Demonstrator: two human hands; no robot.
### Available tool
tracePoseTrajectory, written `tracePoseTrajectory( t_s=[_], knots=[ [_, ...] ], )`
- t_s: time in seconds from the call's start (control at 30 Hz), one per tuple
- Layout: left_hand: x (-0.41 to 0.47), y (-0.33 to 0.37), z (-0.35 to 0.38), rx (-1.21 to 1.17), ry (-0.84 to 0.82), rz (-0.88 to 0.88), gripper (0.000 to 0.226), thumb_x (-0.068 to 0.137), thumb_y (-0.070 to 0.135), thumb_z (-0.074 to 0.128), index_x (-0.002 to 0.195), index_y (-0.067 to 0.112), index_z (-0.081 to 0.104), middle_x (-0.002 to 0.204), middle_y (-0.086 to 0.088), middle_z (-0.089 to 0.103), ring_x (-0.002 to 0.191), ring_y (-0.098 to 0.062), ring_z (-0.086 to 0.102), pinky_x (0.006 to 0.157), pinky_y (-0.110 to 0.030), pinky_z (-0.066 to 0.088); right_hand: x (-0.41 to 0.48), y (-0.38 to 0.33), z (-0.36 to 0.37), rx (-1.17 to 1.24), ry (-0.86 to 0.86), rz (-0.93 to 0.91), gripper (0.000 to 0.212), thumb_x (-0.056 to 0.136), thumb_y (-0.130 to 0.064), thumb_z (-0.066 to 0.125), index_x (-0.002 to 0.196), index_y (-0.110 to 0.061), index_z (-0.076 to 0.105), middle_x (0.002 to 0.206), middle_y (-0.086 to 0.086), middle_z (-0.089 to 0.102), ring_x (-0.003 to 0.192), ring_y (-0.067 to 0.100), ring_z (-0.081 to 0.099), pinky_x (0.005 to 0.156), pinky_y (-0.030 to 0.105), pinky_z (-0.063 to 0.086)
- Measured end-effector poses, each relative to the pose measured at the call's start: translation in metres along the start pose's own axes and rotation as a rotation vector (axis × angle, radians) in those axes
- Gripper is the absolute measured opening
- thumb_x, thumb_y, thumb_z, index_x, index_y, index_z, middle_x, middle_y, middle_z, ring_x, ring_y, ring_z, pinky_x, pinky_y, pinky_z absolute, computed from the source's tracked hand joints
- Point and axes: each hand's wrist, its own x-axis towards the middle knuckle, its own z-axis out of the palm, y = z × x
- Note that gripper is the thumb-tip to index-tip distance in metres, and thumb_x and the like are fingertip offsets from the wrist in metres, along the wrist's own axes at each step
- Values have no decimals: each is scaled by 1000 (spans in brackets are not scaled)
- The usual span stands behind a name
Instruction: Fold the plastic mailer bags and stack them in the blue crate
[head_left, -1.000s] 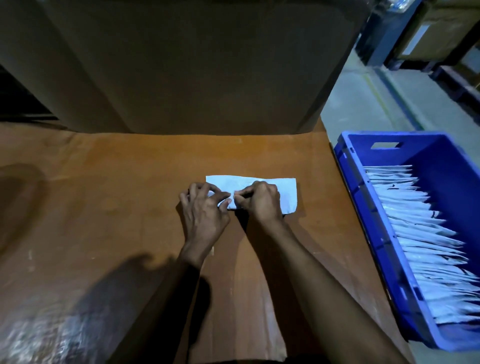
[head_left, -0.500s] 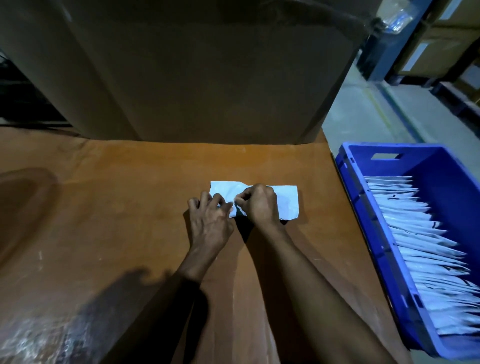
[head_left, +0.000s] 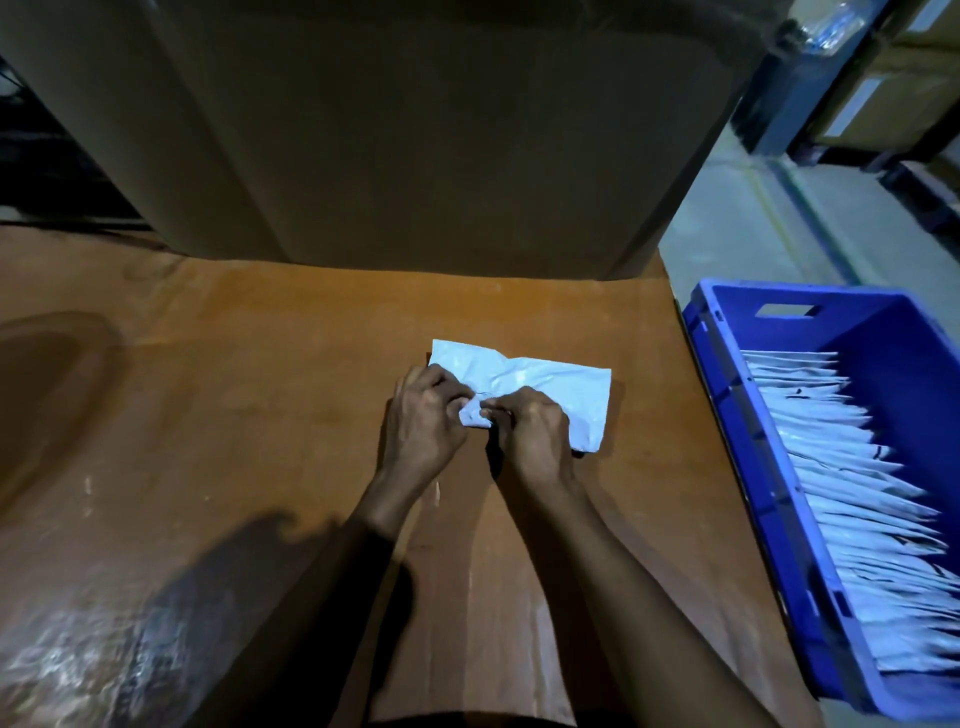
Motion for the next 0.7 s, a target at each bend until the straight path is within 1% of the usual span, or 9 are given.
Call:
tracePoseTrajectory(
  t_s=[0.07, 0.17, 0.23, 0.33, 0.37, 0.43, 0.53, 0.63, 0.7],
  knots=[
    [5, 6, 5, -33, -18, 44, 21, 89, 0, 68, 101, 12, 80, 99, -1, 69, 97, -24, 60, 82, -37, 49, -6, 8, 5, -46, -16, 24, 30, 83, 0, 67, 63, -23, 70, 66, 4, 64, 68, 27, 67, 61, 24, 36],
    [4, 9, 14, 2, -95, 69, 20, 95, 5, 61, 108, 10, 76, 109, -5, 67, 103, -27, 62, 83, -39, 53, 3, 17, 1, 83, -77, 193, 12, 89, -17, 78, 86, -26, 84, 83, -4, 77, 80, 13, 71, 70, 29, 50],
    [0, 6, 17, 67, -81, 81, 24, 95, 14, 55, 111, 16, 73, 114, -3, 66, 106, -28, 62, 84, -42, 51, 9, 15, -7, 222, -141, 291, 10, 88, -19, 82, 93, -26, 86, 91, -7, 80, 85, 5, 72, 79, 26, 55],
    [4, 3, 17, 100, -93, 61, 32, 97, 27, 45, 112, 19, 73, 117, 0, 68, 108, -28, 61, 85, -43, 48, 20, 14, -14, 299, -209, 386, 8, 88, -18, 83, 94, -22, 85, 92, -8, 80, 81, -5, 68, 70, 10, 47],
    [6, 3, 16, 70, -107, 52, 36, 98, 30, 41, 112, 19, 73, 116, 1, 69, 108, -27, 61, 87, -44, 48, 24, 14, -16, 286, -211, 372, 8, 89, -18, 81, 96, -20, 85, 94, -7, 80, 83, -3, 69, 70, 8, 46],
    [7, 2, 14, -19, -106, 27, 40, 97, 30, 38, 111, 18, 74, 114, 0, 71, 109, -27, 62, 93, -45, 49, 33, 10, -16, 187, -158, 253, 14, 92, -13, 75, 104, -16, 83, 104, -1, 80, 99, 12, 72, 84, 18, 51],
    [-10, -2, 16, -29, 21, -29, 34, 98, 23, 47, 113, 14, 76, 115, -4, 72, 111, -26, 63, 97, -43, 49, 45, 7, -5, 93, -188, -1, 30, 99, -11, 66, 128, -12, 73, 133, 8, 70, 129, 27, 60, 105, 29, 42],
    [-28, -2, 17, 11, 194, -126, 20, 96, 20, 61, 107, 12, 75, 110, -6, 73, 106, -27, 62, 94, -41, 47, 48, 14, 10, 29, -359, -153, 45, 108, -34, 50, 150, -20, 56, 159, 6, 49, 153, 27, 34, 122, 36, 26],
    [-32, -6, 17, 32, 206, -152, 20, 94, 17, 60, 104, 10, 76, 106, -8, 73, 104, -30, 65, 94, -41, 46, 37, 22, 22, -113, -395, -186, 52, 108, -44, 34, 155, -28, 49, 165, 0, 41, 158, 25, 24, 125, 39, 19]
  ],
)
